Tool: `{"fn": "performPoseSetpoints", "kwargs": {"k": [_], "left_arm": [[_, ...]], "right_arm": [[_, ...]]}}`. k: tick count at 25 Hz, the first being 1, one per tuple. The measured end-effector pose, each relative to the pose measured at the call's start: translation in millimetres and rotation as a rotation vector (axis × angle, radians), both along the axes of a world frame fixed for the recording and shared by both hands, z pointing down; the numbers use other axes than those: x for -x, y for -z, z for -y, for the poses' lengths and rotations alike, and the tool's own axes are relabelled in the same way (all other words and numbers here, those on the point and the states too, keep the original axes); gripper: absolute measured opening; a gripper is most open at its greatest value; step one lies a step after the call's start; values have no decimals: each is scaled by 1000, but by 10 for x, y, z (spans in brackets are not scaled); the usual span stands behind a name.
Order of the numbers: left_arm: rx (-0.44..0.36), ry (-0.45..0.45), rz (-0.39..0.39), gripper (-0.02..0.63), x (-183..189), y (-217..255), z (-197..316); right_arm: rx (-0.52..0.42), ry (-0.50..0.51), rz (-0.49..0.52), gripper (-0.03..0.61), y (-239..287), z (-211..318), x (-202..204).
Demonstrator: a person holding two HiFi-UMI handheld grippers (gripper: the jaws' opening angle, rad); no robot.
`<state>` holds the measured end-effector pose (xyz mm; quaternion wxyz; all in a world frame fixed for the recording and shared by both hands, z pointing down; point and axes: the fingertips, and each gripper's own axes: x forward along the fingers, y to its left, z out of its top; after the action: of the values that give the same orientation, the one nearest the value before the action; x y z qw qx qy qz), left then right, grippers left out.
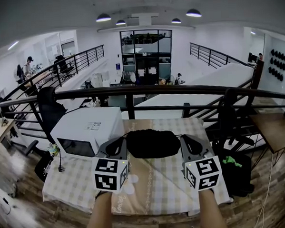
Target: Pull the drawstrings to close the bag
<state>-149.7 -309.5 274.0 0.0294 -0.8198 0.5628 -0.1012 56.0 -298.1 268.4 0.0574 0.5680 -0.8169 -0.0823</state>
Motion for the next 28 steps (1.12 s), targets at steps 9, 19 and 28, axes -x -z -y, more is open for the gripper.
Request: {"fn": "performPoseSetpoints", "kwargs": {"k": [9, 19, 28], "left_arm": [[-4, 8, -9, 26, 5, -14, -21], [0, 31, -44, 26, 118, -45, 0], [25, 77, -76, 26, 324, -147, 39]], "right_arm": [[-2, -34, 1, 25, -20, -26, -34], [25, -71, 44, 21, -99, -14, -164], [18, -89, 44, 21, -94, 15, -218]]}}
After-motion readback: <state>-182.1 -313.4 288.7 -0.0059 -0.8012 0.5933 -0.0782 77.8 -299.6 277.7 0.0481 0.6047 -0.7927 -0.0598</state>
